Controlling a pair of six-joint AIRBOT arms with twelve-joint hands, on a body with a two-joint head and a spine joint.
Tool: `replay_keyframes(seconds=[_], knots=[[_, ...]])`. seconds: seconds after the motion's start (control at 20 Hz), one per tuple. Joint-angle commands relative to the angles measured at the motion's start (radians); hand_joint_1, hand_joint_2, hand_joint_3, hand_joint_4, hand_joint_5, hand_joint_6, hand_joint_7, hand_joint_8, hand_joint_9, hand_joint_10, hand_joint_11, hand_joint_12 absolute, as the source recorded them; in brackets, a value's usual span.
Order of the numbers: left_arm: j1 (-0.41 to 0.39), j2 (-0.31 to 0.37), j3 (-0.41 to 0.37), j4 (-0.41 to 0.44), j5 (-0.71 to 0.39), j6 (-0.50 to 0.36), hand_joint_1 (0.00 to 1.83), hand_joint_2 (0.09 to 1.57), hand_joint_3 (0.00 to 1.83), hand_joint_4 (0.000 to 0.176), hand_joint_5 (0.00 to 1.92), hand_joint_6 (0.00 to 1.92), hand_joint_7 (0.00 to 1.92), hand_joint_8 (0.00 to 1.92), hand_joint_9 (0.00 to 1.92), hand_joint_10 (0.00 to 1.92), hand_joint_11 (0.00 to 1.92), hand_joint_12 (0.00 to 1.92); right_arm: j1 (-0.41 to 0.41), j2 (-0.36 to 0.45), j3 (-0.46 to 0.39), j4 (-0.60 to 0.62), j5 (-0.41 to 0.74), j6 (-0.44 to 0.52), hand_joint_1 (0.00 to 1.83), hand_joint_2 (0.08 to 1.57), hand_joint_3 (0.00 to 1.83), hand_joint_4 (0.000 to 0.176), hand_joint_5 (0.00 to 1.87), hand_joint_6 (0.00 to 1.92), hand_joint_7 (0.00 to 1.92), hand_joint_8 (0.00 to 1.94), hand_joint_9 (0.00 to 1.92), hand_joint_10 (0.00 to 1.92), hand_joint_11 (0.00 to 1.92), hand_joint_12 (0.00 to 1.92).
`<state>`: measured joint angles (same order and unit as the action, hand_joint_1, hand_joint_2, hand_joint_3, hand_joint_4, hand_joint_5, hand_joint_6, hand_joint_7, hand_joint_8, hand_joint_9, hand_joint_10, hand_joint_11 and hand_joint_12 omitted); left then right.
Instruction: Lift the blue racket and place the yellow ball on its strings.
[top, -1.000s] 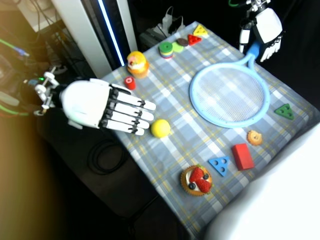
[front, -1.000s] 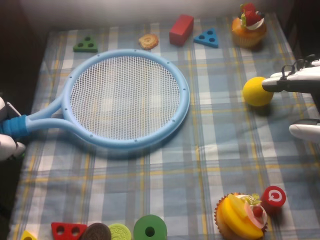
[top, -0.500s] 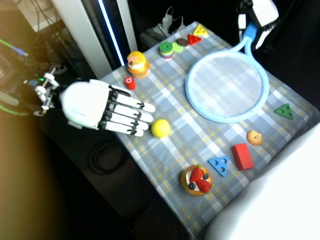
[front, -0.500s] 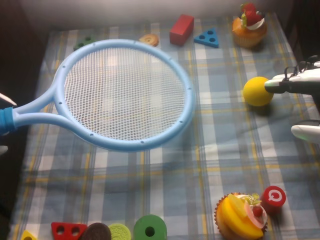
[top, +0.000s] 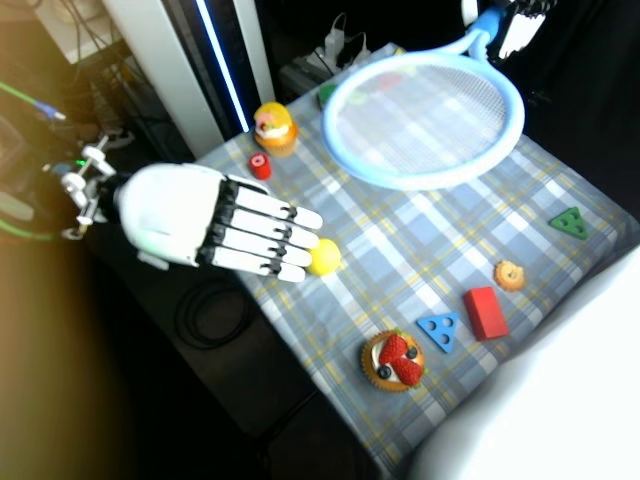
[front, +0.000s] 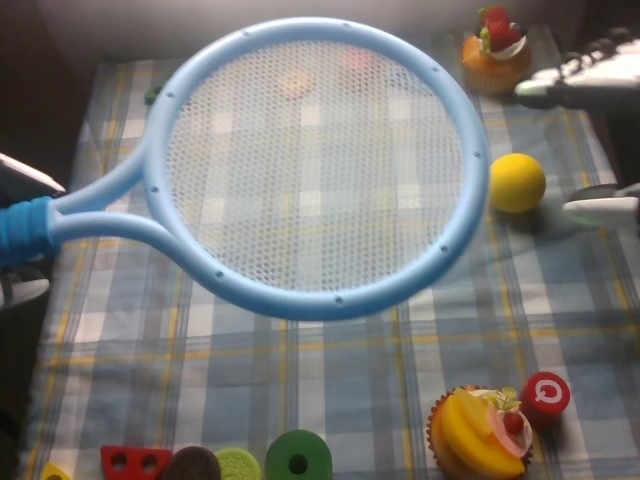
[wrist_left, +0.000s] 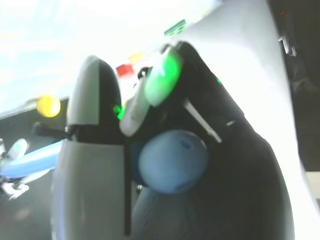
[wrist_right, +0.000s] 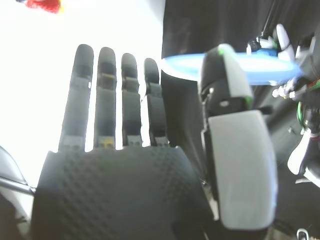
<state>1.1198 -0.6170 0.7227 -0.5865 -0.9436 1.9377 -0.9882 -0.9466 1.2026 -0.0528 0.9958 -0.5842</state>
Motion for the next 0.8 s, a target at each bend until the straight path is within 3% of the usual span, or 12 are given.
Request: replay_keyframes(seconds=[0.0, 0.1, 0.2, 0.25, 0.3, 0.35, 0.45, 0.55, 0.6, 0.65, 0.7, 0.75], knots=[[-0.012, -0.003, 0.001, 0.011, -0.114, -0.008, 1.75, 1.18, 0.0, 0.176, 0.98, 1.92, 1.41, 1.92, 1.64, 1.92, 1.57, 1.92, 0.026, -0.019, 0.015, -0.018, 0.031, 0.019, 0.92, 0.99, 0.0, 0.016, 0.42, 0.0, 0.45, 0.0, 0.46, 0.0, 0.16, 0.75], [-0.018, -0.009, 0.005, 0.022, -0.089, -0.008, 1.78, 1.16, 0.0, 0.176, 0.93, 1.92, 1.35, 1.92, 1.6, 1.92, 1.56, 1.92, 0.091, -0.068, 0.083, -0.108, -0.078, 0.082, 0.97, 0.97, 0.0, 0.0, 0.44, 0.0, 0.49, 0.0, 0.51, 0.01, 0.18, 0.85], [-0.031, -0.019, 0.014, 0.034, -0.058, -0.008, 1.8, 1.15, 0.0, 0.176, 0.84, 1.92, 1.28, 1.92, 1.58, 1.92, 1.55, 1.92, 0.134, -0.098, 0.118, -0.171, -0.167, 0.089, 1.04, 0.94, 0.0, 0.0, 0.47, 0.0, 0.52, 0.0, 0.54, 0.0, 0.26, 0.74], [-0.037, -0.023, 0.017, 0.039, -0.046, -0.008, 1.8, 1.17, 0.0, 0.176, 0.85, 1.92, 1.3, 1.92, 1.6, 1.92, 1.36, 1.92, 0.143, -0.106, 0.127, -0.184, -0.189, 0.089, 1.06, 0.93, 0.0, 0.012, 0.47, 0.0, 0.54, 0.0, 0.58, 0.0, 0.31, 0.7], [-0.045, -0.028, 0.024, 0.046, -0.026, -0.008, 1.8, 1.19, 0.0, 0.176, 0.89, 1.92, 1.34, 1.92, 1.62, 1.92, 1.29, 1.88, 0.151, -0.115, 0.138, -0.198, -0.212, 0.089, 1.09, 0.92, 0.0, 0.014, 0.49, 0.0, 0.58, 0.0, 0.61, 0.0, 0.31, 0.75], [-0.053, -0.034, 0.031, 0.053, -0.005, -0.008, 1.78, 1.2, 0.01, 0.176, 0.94, 1.92, 1.36, 1.92, 1.63, 1.92, 1.18, 1.81, 0.158, -0.122, 0.146, -0.208, -0.228, 0.089, 1.1, 0.92, 0.0, 0.029, 0.51, 0.0, 0.6, 0.0, 0.63, 0.0, 0.31, 0.81], [-0.063, -0.041, 0.039, 0.064, 0.025, -0.008, 1.73, 1.22, 0.02, 0.176, 0.96, 1.92, 1.35, 1.92, 1.59, 1.92, 1.47, 1.92, 0.177, -0.142, 0.165, -0.229, -0.261, 0.089, 1.15, 0.92, 0.0, 0.009, 0.57, 0.0, 0.69, 0.01, 0.72, 0.02, 0.34, 0.98], [-0.065, -0.042, 0.044, 0.068, 0.042, -0.008, 1.66, 1.25, 0.02, 0.176, 0.82, 1.92, 1.29, 1.92, 1.55, 1.92, 1.35, 1.92, 0.195, -0.164, 0.187, -0.248, -0.292, 0.089, 1.16, 0.96, 0.0, 0.008, 0.66, 0.0, 0.76, 0.01, 0.79, 0.02, 0.36, 1.09], [-0.066, -0.043, 0.044, 0.068, 0.043, -0.008, 1.46, 1.34, 0.03, 0.176, 0.81, 1.92, 1.35, 1.92, 1.59, 1.92, 1.14, 1.77, 0.198, -0.172, 0.192, -0.249, -0.297, 0.089, 1.18, 0.96, 0.0, 0.0, 0.71, 0.01, 0.78, 0.01, 0.81, 0.03, 0.37, 1.1], [-0.067, -0.044, 0.044, 0.069, 0.043, -0.008, 1.64, 1.31, 0.01, 0.176, 0.8, 1.92, 1.3, 1.92, 1.56, 1.92, 1.2, 1.81, 0.198, -0.174, 0.195, -0.249, -0.298, 0.089, 1.23, 0.95, 0.0, 0.0, 0.79, 0.01, 0.86, 0.02, 0.91, 0.06, 0.47, 1.15], [-0.067, -0.045, 0.045, 0.069, 0.044, -0.008, 1.75, 1.26, 0.0, 0.176, 0.81, 1.92, 1.3, 1.92, 1.56, 1.92, 1.23, 1.69, 0.199, -0.179, 0.198, -0.249, -0.301, 0.089, 1.25, 0.96, 0.0, 0.0, 0.83, 0.01, 0.91, 0.02, 0.96, 0.08, 0.5, 1.2], [-0.067, -0.046, 0.046, 0.067, 0.045, -0.008, 1.69, 1.27, 0.0, 0.176, 0.75, 1.92, 1.27, 1.92, 1.55, 1.92, 1.24, 1.84, 0.199, -0.184, 0.202, -0.249, -0.306, 0.089, 1.27, 0.97, 0.0, 0.0, 0.89, 0.0, 0.97, 0.03, 1.04, 0.13, 0.61, 1.27]])
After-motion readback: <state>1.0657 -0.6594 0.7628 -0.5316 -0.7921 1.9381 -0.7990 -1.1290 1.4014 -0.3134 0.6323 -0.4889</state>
